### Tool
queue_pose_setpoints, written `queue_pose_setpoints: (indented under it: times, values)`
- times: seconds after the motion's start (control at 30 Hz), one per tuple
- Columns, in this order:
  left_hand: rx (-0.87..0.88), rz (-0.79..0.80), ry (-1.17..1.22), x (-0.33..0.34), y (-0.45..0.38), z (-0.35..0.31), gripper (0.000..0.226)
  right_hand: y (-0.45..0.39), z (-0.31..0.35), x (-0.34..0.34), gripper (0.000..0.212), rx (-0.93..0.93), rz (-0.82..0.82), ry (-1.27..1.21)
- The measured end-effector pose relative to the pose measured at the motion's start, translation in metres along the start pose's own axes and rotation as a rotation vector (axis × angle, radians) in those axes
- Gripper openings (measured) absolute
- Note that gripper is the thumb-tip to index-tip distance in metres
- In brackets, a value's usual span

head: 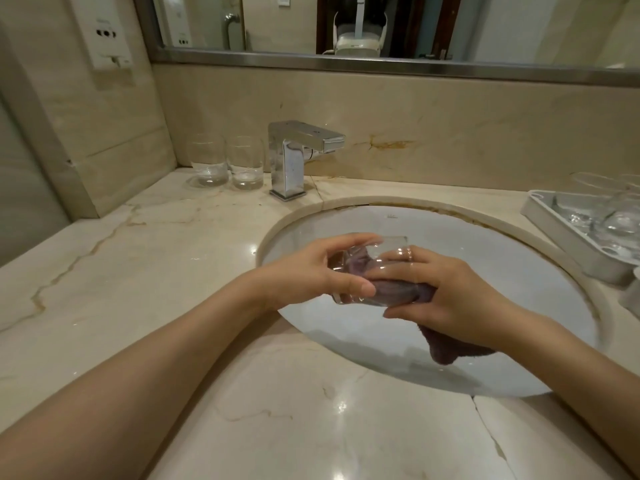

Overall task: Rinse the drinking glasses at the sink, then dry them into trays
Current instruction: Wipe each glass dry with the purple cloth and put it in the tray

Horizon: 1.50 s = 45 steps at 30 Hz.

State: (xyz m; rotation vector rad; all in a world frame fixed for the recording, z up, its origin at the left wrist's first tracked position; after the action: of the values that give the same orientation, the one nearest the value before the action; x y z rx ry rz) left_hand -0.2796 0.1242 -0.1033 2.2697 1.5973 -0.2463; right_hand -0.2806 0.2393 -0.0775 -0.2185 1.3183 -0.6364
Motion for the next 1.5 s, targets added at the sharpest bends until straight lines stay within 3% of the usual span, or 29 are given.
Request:
queue_pose_setpoints:
  times: [0.1,0.2,0.43,0.73,0.93,1.2,1.33,1.5]
  values:
    - [0.08,-0.075,-0.1,0.0,0.002,-0.01,0.071,0.002,-0.011,-0.001,0.043,0.184,-0.021,-0.29]
    - [0.194,-0.262,-0.4,-0.005,0.005,-0.018,0.077,0.006,-0.023,-0.003,0.046,0.306,-0.063,-0.448]
    - [0.37,-0.526,-0.641,-0.013,0.015,-0.037,0.095,0.006,-0.026,-0.028,0.042,0.394,-0.271,-0.685]
    - [0.113,-0.661,-0.262,-0.044,0.014,-0.018,0.096,0.018,-0.041,-0.073,0.034,0.459,-0.508,-0.47]
    - [0.128,-0.541,0.087,-0.018,0.014,-0.048,0.062,0.029,-0.009,-0.102,0.033,0.459,-0.604,-0.391]
    - [0.311,-0.256,0.147,0.091,-0.01,-0.176,0.084,0.121,0.06,-0.246,0.031,0.466,-0.754,-0.02]
    - [0.312,-0.08,0.118,0.188,-0.041,-0.217,0.082,0.201,0.069,-0.297,0.034,0.645,-0.781,0.165]
    - [0.202,0.145,-0.002,0.301,-0.081,-0.22,0.077,0.302,0.055,-0.309,0.035,0.95,-0.704,0.332]
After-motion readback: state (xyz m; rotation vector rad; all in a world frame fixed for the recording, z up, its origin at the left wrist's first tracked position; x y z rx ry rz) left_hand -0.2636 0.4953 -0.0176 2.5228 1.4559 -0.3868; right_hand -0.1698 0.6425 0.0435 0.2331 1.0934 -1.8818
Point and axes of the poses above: each hand's wrist, its own y-axis away from the middle knuckle, its own x-axis out of the palm, z = x × y, the point moved 9 cm from there along -y, towards the middle knuckle, and after that the axes turned 14 degrees about -x, right-handed, at the moved point
